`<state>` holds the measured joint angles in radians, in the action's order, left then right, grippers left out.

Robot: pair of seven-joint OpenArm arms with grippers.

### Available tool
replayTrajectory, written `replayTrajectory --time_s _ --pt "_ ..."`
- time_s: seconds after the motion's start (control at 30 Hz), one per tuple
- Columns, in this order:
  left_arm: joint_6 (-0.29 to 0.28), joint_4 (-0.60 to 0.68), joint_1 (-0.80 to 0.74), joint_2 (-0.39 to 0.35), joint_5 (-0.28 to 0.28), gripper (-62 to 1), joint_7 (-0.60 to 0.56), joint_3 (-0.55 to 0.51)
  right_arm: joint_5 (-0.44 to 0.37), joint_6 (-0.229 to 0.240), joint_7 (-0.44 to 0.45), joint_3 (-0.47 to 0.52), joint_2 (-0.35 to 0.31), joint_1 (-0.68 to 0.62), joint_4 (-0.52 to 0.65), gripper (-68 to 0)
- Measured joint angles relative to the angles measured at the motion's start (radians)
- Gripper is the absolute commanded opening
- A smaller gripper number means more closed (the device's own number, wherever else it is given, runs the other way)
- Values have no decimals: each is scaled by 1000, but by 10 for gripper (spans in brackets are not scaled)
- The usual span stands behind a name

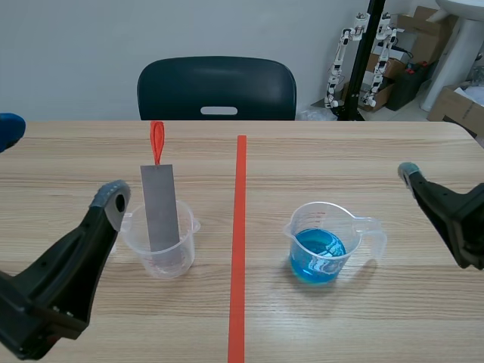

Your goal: Do the redox reaction experiment. lift the metal plate out of the left beaker

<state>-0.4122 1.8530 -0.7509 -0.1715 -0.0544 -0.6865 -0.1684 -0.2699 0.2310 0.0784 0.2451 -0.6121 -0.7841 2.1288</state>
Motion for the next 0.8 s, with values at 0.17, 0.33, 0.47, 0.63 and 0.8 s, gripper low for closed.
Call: replayTrajectory --time_s 0.17,0.33,0.47,0.63,0.8 --pt "46 0 -43 0 0 14 -56 0 -46 5 8 -13 -55 62 -84 4" --pt "57 -1 -87 0 3 14 -84 0 -59 6 68 -97 -88 166 -222 4" --pt "69 -26 -106 0 2 14 -140 0 -149 35 75 -203 -140 267 -301 4" --pt "79 -117 -114 0 3 14 -211 0 -284 38 77 -343 -217 372 -334 4" --pt "83 -224 -114 0 3 14 -317 0 -391 36 105 -478 -304 471 -334 4"
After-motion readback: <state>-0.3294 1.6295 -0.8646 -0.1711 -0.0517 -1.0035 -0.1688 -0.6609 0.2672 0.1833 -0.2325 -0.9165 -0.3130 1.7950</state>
